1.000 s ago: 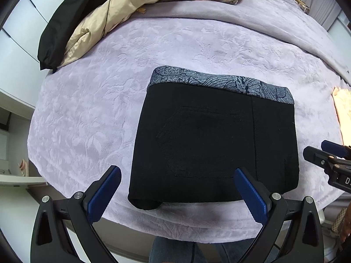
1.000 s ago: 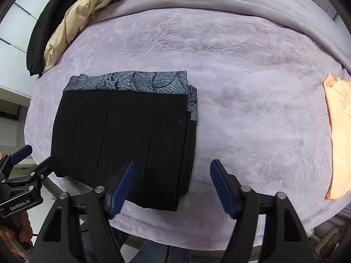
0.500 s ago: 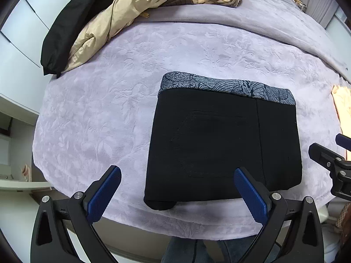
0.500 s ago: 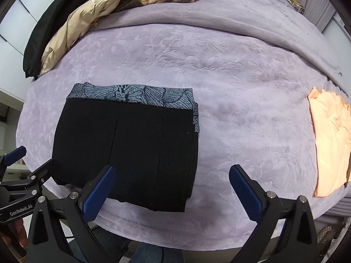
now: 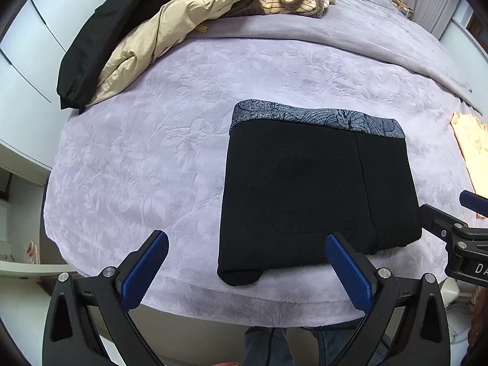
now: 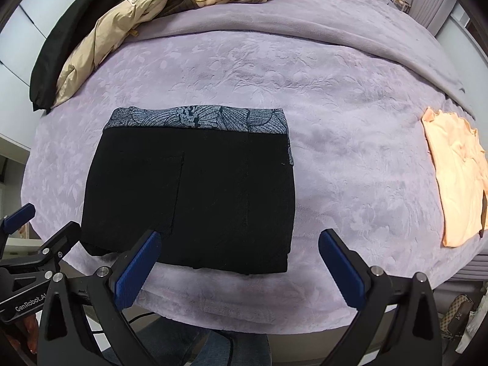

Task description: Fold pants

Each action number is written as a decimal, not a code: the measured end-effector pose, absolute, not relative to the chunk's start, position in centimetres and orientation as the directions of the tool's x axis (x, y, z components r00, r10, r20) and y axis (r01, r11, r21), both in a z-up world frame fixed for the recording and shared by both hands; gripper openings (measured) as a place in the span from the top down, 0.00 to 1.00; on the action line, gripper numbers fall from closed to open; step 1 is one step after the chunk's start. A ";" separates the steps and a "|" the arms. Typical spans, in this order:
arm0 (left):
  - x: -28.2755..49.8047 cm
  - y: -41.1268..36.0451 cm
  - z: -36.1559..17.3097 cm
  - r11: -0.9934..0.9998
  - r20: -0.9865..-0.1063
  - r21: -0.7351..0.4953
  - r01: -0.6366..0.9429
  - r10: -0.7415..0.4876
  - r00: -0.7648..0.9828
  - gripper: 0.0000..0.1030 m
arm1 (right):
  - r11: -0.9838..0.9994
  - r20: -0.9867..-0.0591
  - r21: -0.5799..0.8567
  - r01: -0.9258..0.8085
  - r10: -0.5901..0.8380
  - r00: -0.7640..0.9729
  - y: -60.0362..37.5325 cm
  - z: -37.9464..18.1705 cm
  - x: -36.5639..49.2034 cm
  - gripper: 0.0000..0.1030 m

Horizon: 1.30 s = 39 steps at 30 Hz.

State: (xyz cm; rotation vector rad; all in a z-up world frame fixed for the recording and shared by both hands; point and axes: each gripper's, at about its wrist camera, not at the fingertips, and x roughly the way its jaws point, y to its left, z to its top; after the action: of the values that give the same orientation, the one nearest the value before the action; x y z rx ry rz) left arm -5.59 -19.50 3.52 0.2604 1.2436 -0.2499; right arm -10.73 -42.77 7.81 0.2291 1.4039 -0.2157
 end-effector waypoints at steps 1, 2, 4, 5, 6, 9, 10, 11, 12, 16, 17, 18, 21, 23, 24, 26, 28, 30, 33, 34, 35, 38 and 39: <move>-5.8 -19.3 3.5 0.943 -0.953 0.060 0.328 -0.045 0.301 0.00 | 0.959 -0.988 0.025 0.284 -0.021 0.155 -42.5 7.8 -10.9 0.00; -6.1 -19.0 3.5 0.941 -0.953 0.058 0.333 -0.047 0.300 0.00 | 0.958 -0.988 0.020 0.287 -0.026 0.155 -42.3 7.8 -11.0 0.00; -6.5 -18.6 3.6 0.940 -0.950 0.059 0.335 -0.049 0.307 0.00 | 0.952 -0.986 0.026 0.304 -0.026 0.164 -42.0 8.0 -11.4 0.00; -6.7 -18.3 3.6 0.941 -0.949 0.060 0.334 -0.050 0.310 0.00 | 0.951 -0.985 0.026 0.309 -0.029 0.172 -41.8 8.2 -11.6 0.00; -6.9 -18.1 3.7 0.941 -0.949 0.059 0.334 -0.051 0.312 0.00 | 0.950 -0.984 0.023 0.311 -0.034 0.176 -41.6 8.3 -11.7 0.00; -7.4 -17.4 3.6 0.940 -0.950 0.056 0.337 -0.054 0.308 0.00 | 0.951 -0.982 0.009 0.310 -0.050 0.181 -40.8 8.4 -12.1 0.00; -7.5 -17.2 3.6 0.939 -0.950 0.058 0.340 -0.053 0.308 0.00 | 0.950 -0.982 -0.004 0.311 -0.062 0.178 -40.6 8.5 -12.3 0.00; -7.5 -17.0 3.6 0.937 -0.949 0.059 0.345 -0.054 0.310 0.00 | 0.950 -0.981 -0.015 0.311 -0.074 0.177 -40.3 8.7 -12.4 0.00; -7.6 -16.9 3.7 0.936 -0.948 0.060 0.348 -0.056 0.313 0.00 | 0.950 -0.981 -0.022 0.311 -0.080 0.177 -40.2 8.8 -12.5 0.00; -7.7 -16.9 3.9 0.932 -0.944 0.070 0.355 -0.054 0.327 0.00 | 0.945 -0.981 -0.027 0.326 -0.089 0.175 -39.5 9.2 -13.0 0.00; -7.8 -16.9 3.9 0.932 -0.943 0.071 0.355 -0.053 0.327 0.00 | 0.944 -0.981 -0.028 0.328 -0.089 0.172 -39.4 9.2 -13.1 0.00; -7.8 -16.9 3.9 0.931 -0.944 0.071 0.358 -0.053 0.326 0.00 | 0.944 -0.982 -0.029 0.329 -0.089 0.169 -39.3 9.2 -13.3 0.00; -7.8 -17.0 3.9 0.928 -0.943 0.068 0.366 -0.059 0.327 0.00 | 0.942 -0.983 -0.031 0.334 -0.090 0.163 -38.9 9.3 -13.6 0.00; -7.9 -17.2 3.9 0.925 -0.943 0.073 0.374 -0.058 0.327 0.00 | 0.942 -0.982 -0.032 0.334 -0.092 0.163 -39.0 9.3 -13.6 0.00; -7.9 -17.2 4.0 0.923 -0.943 0.075 0.378 -0.057 0.327 0.00 | 0.941 -0.982 -0.033 0.338 -0.092 0.162 -39.0 9.3 -13.7 0.00; -7.9 -17.4 4.0 0.921 -0.945 0.078 0.382 -0.054 0.324 0.00 | 0.937 -0.983 -0.030 0.347 -0.090 0.160 -39.1 9.2 -13.9 0.00; -7.9 -17.6 4.0 0.920 -0.944 0.088 0.382 -0.045 0.326 0.00 | 0.932 -0.984 -0.024 0.361 -0.086 0.157 -39.4 9.1 -14.0 0.00; -7.8 -17.7 4.1 0.921 -0.944 0.088 0.379 -0.045 0.328 0.00 | 0.930 -0.984 -0.019 0.366 -0.081 0.157 -39.6 9.0 -14.1 0.00; -7.9 -18.1 4.2 0.921 -0.943 0.094 0.377 -0.039 0.330 0.00 | 0.930 -0.984 -0.018 0.366 -0.080 0.157 -39.8 9.0 -14.1 0.00; -8.0 -18.2 4.3 0.921 -0.941 0.100 0.377 -0.035 0.336 0.00 | 0.931 -0.984 -0.018 0.366 -0.081 0.158 -39.9 9.1 -14.1 0.00; -8.1 -18.4 4.3 0.920 -0.940 0.103 0.377 -0.033 0.339 0.00 | 0.932 -0.984 -0.017 0.363 -0.080 0.159 -40.0 9.1 -14.0 0.00; -8.3 -18.7 4.3 0.922 -0.939 0.104 0.372 -0.032 0.342 0.00 | 0.936 -0.985 -0.016 0.352 -0.075 0.156 -40.4 9.1 -14.0 0.00; -8.5 -18.8 4.4 0.923 -0.938 0.107 0.370 -0.030 0.346 0.00 | 0.938 -0.985 -0.017 0.346 -0.075 0.155 -40.4 9.1 -14.0 0.00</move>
State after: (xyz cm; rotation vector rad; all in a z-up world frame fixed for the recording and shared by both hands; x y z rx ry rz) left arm -8.47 -18.78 4.36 0.3262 1.1942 -0.2656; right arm -14.00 -40.39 9.05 0.2330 1.3865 -0.3051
